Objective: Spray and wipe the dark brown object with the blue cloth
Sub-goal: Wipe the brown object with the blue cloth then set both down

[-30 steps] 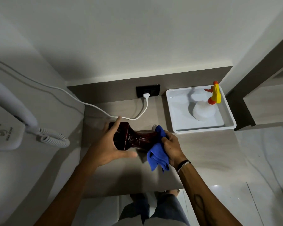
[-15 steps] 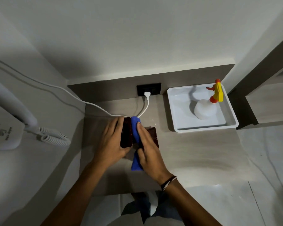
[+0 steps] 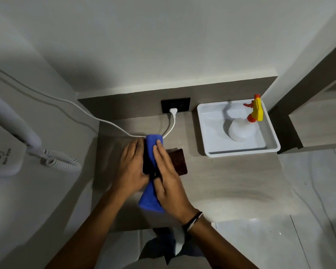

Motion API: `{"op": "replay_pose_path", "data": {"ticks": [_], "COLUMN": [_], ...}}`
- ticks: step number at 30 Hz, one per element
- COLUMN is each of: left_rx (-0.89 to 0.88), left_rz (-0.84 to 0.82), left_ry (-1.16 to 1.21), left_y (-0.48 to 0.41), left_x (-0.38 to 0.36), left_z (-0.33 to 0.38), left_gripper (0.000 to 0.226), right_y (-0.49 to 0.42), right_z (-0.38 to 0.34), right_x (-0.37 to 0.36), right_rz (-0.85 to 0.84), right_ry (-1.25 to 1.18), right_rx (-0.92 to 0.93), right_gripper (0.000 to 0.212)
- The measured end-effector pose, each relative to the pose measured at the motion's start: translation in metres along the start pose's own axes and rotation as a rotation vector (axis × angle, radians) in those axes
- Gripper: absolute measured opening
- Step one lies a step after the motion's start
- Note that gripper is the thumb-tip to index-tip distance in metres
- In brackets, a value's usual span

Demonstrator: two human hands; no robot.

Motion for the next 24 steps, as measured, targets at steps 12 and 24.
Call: {"op": "replay_pose_path", "data": {"ticks": [12, 24], "left_rx": [-0.035, 0.153], "left_rz": [0.016, 0.086], "left_ry": [0.021, 0.342], "left_y": [-0.002, -0.009], "left_x": [-0.002, 0.007], "left_z": [0.006, -0.038], "left_gripper": [0.107, 0.104], "right_y": [0.003, 0.028], "right_z": [0.031, 0.139], "right_x": [0.002, 0.039], "right_rz": [0.009, -0.007], "right_ry": [0.085, -0.075], "right_rx": [-0.108, -0.521], "right_gripper": [0.085, 0.073]}}
Point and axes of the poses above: each hand's wrist, its own y-axis away from the middle knuckle, its own x-axis out of the back of the hand, z = x × y, the point moved 8 cm from there along -y, towards the middle knuckle, and after that the axes turned 11 degrees about y, right-handed, at the moved point
